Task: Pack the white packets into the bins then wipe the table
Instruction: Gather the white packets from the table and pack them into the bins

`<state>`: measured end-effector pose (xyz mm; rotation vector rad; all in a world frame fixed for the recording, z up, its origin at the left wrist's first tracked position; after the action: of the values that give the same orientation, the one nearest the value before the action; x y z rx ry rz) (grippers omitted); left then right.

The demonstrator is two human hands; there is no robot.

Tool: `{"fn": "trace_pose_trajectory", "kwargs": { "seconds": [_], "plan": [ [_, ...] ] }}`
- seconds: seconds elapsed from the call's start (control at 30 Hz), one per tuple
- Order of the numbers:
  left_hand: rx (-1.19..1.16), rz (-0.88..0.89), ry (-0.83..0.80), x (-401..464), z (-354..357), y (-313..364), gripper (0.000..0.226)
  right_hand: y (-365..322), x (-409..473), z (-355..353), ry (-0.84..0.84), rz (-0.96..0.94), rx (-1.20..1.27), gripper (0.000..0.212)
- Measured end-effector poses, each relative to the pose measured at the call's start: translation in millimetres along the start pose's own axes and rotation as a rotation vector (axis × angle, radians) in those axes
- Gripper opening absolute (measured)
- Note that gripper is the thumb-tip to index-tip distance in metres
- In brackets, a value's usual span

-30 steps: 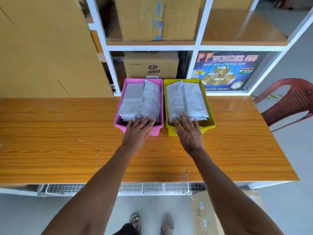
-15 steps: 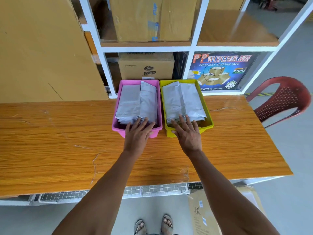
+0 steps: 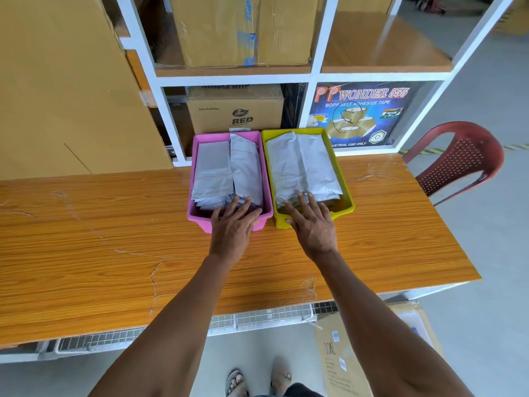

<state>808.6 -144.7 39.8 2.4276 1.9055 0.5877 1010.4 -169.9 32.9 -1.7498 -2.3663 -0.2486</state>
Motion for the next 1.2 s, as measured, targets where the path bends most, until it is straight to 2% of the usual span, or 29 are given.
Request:
{"fn": "trace_pose_trajectory", "kwargs": {
  "seconds": [0.2, 0.57, 0.83, 1.2],
  "plan": [
    [-0.041, 0.02, 0.016, -1, 2, 13, 0.04, 13, -1, 2, -0.046, 0.007, 0.004, 0.05],
    [-0.095, 0.062, 0.04, -7, 7, 53, 0.041, 45, -27, -6, -0.029, 0.001, 0.019, 0.051],
    [-0.129, 0.092, 0.039, -6, 17, 94, 0.044, 84, -50, -10, -0.018, 0.019, 0.011, 0.051],
    [-0.056, 0.089, 0.025, 5, 39, 167, 0.048, 156, -75, -11, -0.014, -0.004, 0.031, 0.052]
  ]
}}
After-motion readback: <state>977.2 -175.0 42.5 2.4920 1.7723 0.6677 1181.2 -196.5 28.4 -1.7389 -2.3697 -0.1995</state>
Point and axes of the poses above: each hand's wrist, its own x-axis towards the middle knuckle, its own z-axis out of the palm, y = z × x, the point moved 10 cm from there along x, towards the middle knuckle, and after that the axes turned 12 degrees about -z, right-handed, at the moved point
